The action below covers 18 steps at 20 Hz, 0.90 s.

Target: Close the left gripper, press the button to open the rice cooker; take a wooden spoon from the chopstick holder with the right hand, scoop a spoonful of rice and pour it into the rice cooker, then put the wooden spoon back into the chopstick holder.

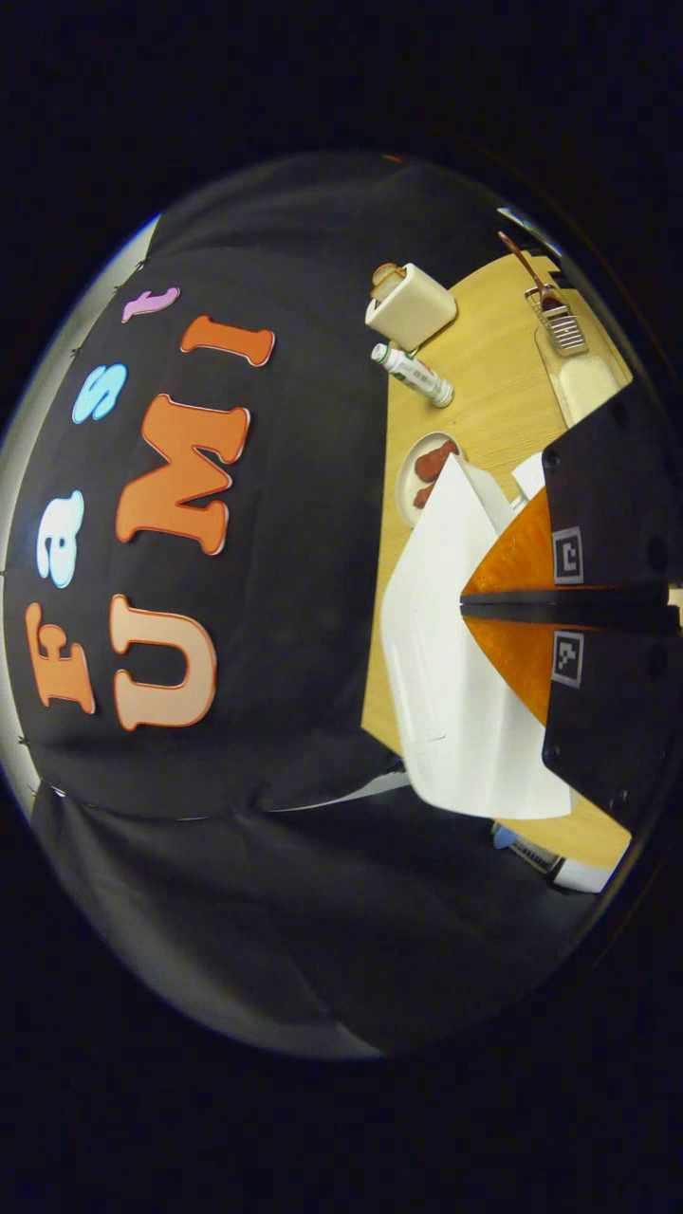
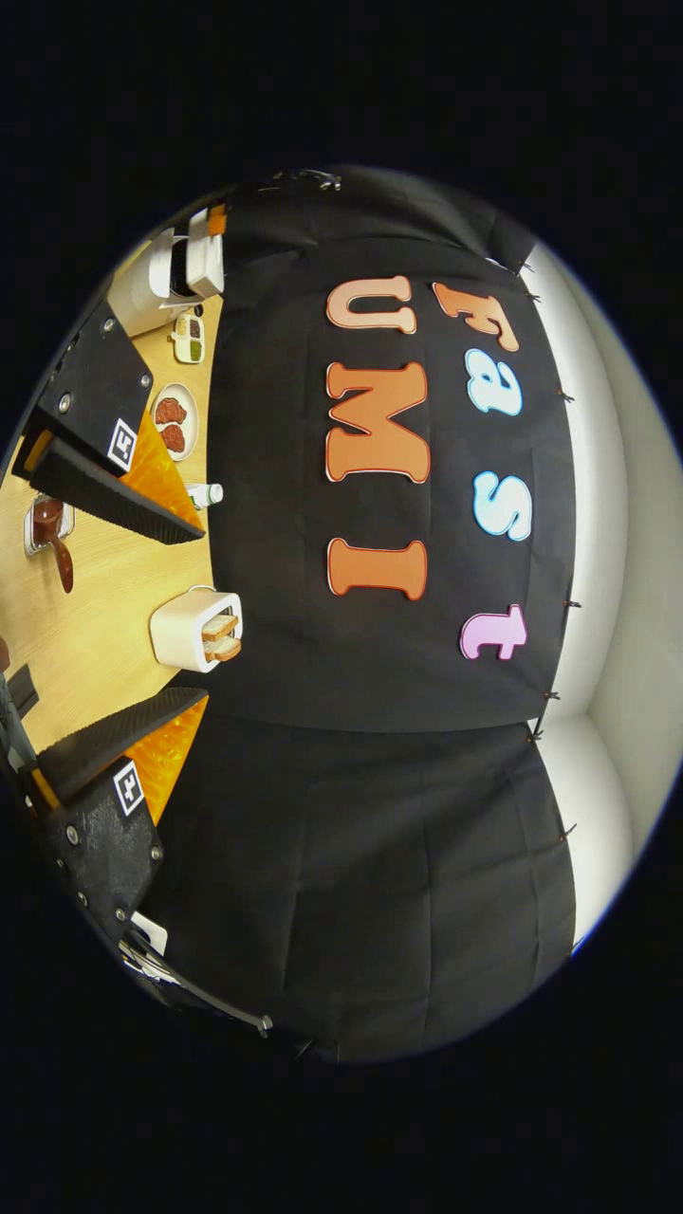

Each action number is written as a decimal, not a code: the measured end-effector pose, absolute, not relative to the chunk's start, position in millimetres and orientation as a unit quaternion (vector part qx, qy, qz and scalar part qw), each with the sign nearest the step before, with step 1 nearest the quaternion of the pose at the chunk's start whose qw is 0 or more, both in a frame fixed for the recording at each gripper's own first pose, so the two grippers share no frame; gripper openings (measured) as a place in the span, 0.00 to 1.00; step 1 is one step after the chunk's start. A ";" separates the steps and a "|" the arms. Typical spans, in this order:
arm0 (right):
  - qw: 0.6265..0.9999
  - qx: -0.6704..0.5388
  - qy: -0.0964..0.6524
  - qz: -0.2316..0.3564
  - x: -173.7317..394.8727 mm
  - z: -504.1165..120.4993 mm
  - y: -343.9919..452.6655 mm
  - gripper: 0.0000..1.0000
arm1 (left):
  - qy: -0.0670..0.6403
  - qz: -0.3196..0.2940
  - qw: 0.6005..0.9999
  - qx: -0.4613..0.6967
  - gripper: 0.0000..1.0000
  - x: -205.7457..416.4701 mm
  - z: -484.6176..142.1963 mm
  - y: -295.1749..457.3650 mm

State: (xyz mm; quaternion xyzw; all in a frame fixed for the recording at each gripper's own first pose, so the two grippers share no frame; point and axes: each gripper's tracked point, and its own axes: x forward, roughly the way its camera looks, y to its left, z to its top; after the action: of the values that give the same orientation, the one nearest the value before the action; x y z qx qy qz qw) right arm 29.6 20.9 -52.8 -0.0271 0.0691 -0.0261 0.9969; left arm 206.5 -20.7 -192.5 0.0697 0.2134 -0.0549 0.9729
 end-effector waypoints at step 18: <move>0.999 -0.008 0.036 0.001 17.4 -41.2 24.0 0.95 | 0.066 -0.011 0.997 0.045 0.05 118.1 -36.0 5.1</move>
State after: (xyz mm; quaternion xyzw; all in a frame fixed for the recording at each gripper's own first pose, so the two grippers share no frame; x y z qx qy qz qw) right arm 17.4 24.0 -41.2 -0.0084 0.0359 0.0007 0.9993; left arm 118.1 5.1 -36.0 0.0447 0.0660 -0.0115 0.9968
